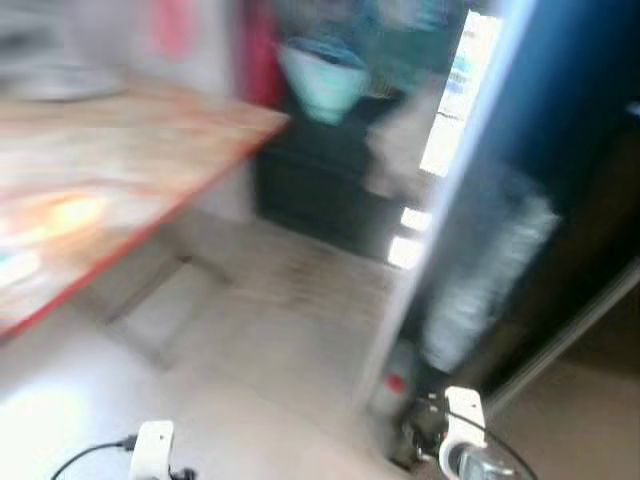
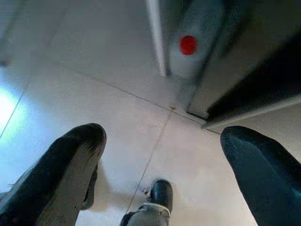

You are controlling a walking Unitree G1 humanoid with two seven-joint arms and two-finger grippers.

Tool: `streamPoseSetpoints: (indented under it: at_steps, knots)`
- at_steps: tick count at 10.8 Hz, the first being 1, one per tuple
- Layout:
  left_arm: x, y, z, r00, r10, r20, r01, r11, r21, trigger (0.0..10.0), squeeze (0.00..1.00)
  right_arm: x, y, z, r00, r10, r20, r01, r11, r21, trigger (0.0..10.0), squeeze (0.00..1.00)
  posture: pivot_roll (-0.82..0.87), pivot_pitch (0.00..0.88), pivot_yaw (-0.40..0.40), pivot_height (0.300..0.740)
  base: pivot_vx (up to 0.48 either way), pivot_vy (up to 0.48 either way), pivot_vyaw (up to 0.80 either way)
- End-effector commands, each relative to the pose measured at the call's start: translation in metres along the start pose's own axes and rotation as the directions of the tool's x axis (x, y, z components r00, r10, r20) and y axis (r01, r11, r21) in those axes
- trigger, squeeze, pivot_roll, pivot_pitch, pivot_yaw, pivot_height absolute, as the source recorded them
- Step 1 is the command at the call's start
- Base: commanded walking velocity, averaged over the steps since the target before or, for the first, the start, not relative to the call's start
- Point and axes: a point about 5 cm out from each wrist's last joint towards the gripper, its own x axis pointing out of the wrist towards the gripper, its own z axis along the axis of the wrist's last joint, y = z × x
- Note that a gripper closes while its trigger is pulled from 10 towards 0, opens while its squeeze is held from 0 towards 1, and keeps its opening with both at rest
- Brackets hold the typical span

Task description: Restocking fridge

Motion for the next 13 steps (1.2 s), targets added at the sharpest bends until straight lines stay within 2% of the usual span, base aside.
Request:
streamPoseSetpoints:
  at_steps: [1, 9, 10, 11, 12, 13]
  knots:
    - [0.0, -0.002, -0.006, 1.0, -0.002, -0.022, 0.002, 1.0, -0.011, 10.0, 0.0, -0.001, -0.005, -0.003, 1.0, -0.012, -0.016, 0.012, 1.0, -0.003, 10.0, 0.0, 0.1, 0.0, -0.077, 0.74, 0.0, 0.0, 0.8]
    - [0.0, -0.001, -0.004, 1.0, 0.016, 0.014, -0.016, 1.0, 0.004, 10.0, 0.0, -0.001, -0.004, -0.003, 1.0, -0.002, -0.021, 0.001, 1.0, -0.007, 10.0, 0.0, 0.11, 0.0, -0.078, 0.74, 0.0, 0.0, 0.8]
    - [0.0, 0.0, -0.002, 0.998, 0.041, 0.038, -0.041, 0.999, 0.012, 10.0, 0.0, -0.001, -0.005, -0.004, 1.0, -0.014, -0.023, 0.014, 1.0, 0.006, 10.0, 0.0, 0.11, 0.0, -0.069, 0.74, 0.0, 0.0, 0.0]
    - [-0.001, 0.002, 0.001, 0.993, 0.078, 0.087, -0.079, 0.997, 0.01, 10.0, 0.0, -0.002, -0.006, -0.005, 1.0, -0.016, -0.021, 0.016, 1.0, 0.011, 10.0, 0.0, 0.11, 0.0, -0.07, 0.74, 0.0, 0.0, 0.0]
    - [-0.003, 0.006, 0.006, 0.97, 0.171, 0.175, -0.169, 0.985, -0.027, 10.0, 0.0, -0.002, -0.006, -0.005, 1.0, -0.012, -0.023, 0.012, 1.0, 0.008, 10.0, 0.0, 0.11, 0.0, -0.073, 0.74, 0.0, 0.0, 0.0]
    - [-0.008, 0.01, 0.012, 0.917, 0.275, 0.287, -0.256, 0.961, -0.104, 10.0, 0.0, -0.002, -0.006, -0.006, 1.0, -0.011, -0.028, 0.011, 1.0, 0.004, 10.0, 0.0, 0.12, 0.0, -0.075, 0.74, 0.0, 0.0, 0.0]
